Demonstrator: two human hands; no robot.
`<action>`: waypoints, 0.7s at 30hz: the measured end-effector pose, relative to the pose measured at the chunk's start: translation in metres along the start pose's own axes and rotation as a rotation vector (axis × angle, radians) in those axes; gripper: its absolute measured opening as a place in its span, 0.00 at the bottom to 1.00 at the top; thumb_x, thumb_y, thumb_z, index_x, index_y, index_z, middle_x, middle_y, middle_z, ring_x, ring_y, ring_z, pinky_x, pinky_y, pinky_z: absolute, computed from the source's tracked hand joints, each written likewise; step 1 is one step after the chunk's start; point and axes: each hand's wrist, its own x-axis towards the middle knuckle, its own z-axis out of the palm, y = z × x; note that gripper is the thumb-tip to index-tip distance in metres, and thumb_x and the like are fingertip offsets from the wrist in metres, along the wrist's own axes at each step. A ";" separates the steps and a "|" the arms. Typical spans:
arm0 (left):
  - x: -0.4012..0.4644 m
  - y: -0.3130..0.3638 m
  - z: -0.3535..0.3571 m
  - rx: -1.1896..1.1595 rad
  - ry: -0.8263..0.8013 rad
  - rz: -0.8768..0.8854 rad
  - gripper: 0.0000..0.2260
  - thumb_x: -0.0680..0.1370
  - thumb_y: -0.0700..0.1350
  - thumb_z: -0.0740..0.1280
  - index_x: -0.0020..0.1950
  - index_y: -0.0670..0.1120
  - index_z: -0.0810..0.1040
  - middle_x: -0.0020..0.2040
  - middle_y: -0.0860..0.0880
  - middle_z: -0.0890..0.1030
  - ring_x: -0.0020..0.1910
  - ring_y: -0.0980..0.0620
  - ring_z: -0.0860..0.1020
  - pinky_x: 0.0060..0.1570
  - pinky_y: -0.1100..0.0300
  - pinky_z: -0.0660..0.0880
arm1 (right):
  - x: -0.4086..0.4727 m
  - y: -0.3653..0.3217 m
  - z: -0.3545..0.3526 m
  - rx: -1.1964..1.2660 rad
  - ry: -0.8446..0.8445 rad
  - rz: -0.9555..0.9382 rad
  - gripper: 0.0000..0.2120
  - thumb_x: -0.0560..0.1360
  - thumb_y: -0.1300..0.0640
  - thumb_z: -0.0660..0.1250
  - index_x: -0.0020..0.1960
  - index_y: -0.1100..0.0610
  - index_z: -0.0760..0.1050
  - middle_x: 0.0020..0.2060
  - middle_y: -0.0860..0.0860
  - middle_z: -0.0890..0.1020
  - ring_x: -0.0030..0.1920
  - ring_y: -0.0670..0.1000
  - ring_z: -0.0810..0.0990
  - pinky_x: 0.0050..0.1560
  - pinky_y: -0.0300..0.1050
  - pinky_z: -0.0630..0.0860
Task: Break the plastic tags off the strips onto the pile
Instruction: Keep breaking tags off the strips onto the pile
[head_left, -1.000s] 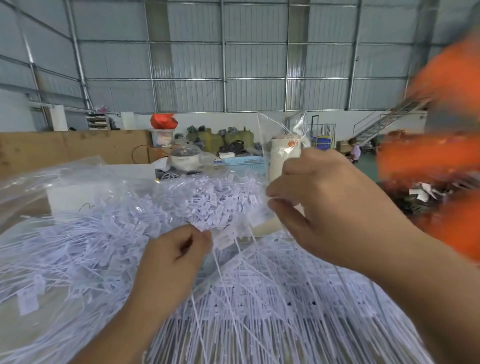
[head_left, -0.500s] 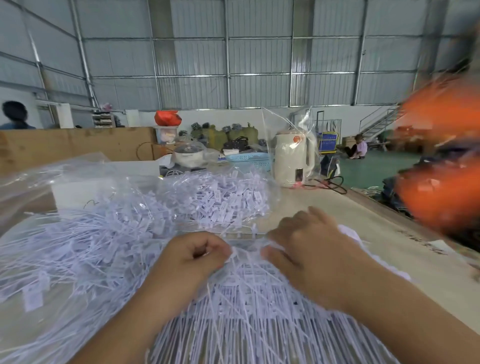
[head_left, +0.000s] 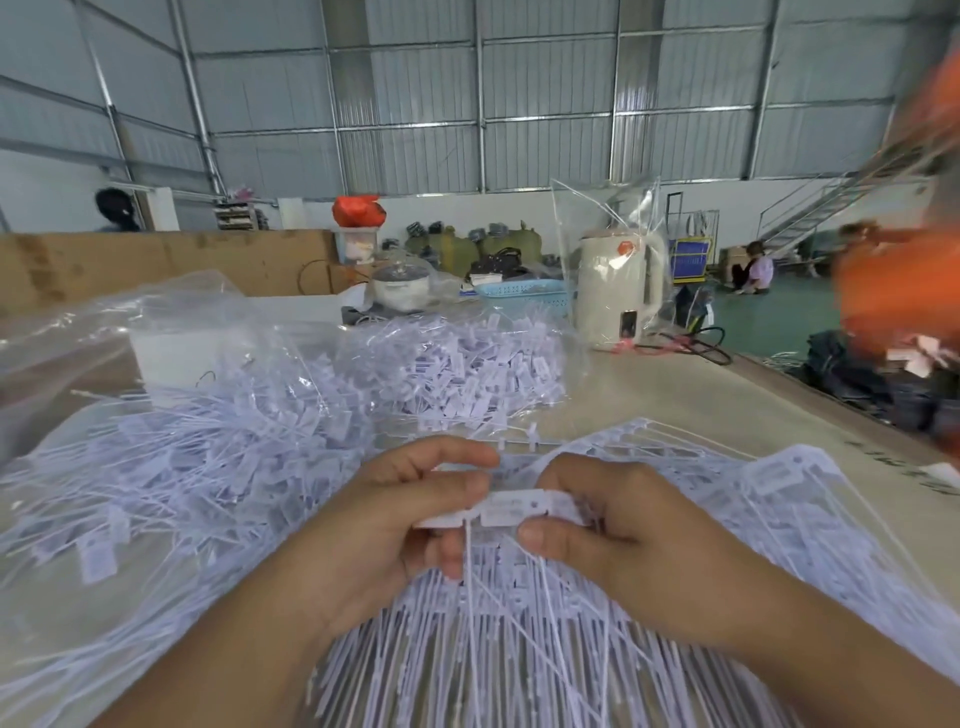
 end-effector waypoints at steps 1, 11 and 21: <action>0.000 -0.001 0.002 0.031 0.006 -0.016 0.08 0.66 0.40 0.78 0.44 0.44 0.85 0.29 0.44 0.77 0.19 0.54 0.70 0.21 0.64 0.71 | 0.000 0.000 0.001 -0.035 -0.018 0.003 0.08 0.76 0.44 0.67 0.47 0.48 0.74 0.28 0.42 0.72 0.28 0.42 0.69 0.32 0.42 0.65; 0.001 -0.004 0.004 0.146 0.005 0.001 0.06 0.66 0.43 0.77 0.41 0.45 0.84 0.30 0.47 0.76 0.21 0.54 0.69 0.22 0.64 0.68 | 0.016 -0.012 -0.009 -0.180 -0.273 0.079 0.10 0.79 0.43 0.62 0.53 0.48 0.75 0.27 0.43 0.74 0.28 0.42 0.70 0.36 0.44 0.70; 0.002 -0.006 0.009 0.369 0.040 0.052 0.13 0.72 0.55 0.66 0.35 0.46 0.78 0.26 0.46 0.76 0.19 0.52 0.67 0.24 0.64 0.64 | 0.008 -0.008 0.005 -0.269 -0.077 0.122 0.14 0.79 0.42 0.59 0.48 0.53 0.73 0.32 0.49 0.72 0.32 0.49 0.71 0.39 0.52 0.72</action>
